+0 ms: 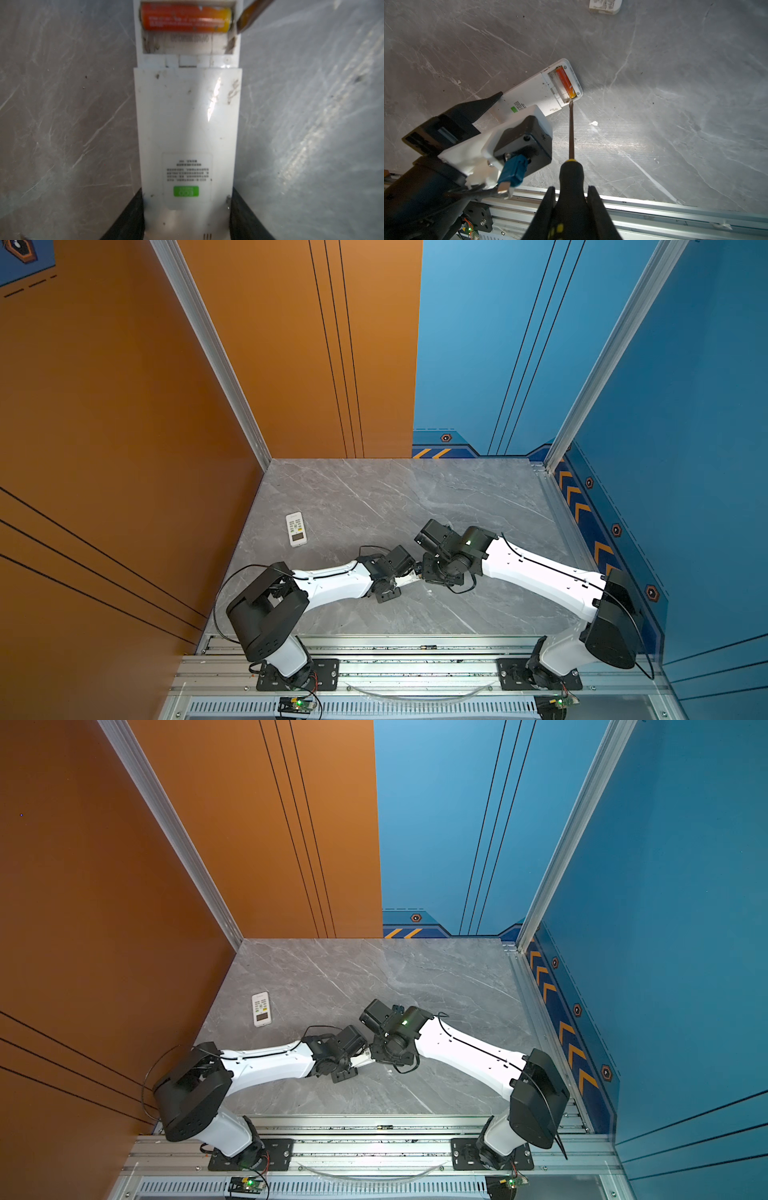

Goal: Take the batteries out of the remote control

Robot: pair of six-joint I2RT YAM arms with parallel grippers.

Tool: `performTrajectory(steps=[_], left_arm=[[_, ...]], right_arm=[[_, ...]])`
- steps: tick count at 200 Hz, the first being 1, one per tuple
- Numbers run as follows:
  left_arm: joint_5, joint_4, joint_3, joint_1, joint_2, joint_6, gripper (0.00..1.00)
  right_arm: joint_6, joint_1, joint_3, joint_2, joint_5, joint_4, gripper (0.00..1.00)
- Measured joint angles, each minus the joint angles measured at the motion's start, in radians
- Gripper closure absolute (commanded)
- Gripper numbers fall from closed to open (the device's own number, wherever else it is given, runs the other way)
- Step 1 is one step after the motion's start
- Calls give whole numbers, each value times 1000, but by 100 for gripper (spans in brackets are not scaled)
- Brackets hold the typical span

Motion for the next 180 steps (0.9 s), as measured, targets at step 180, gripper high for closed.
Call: performTrajectory(steps=[180], left_arm=[[-48,41,0,-9,0,-79,100]], right_arm=[[173,177,-303,-121,322,326,100]])
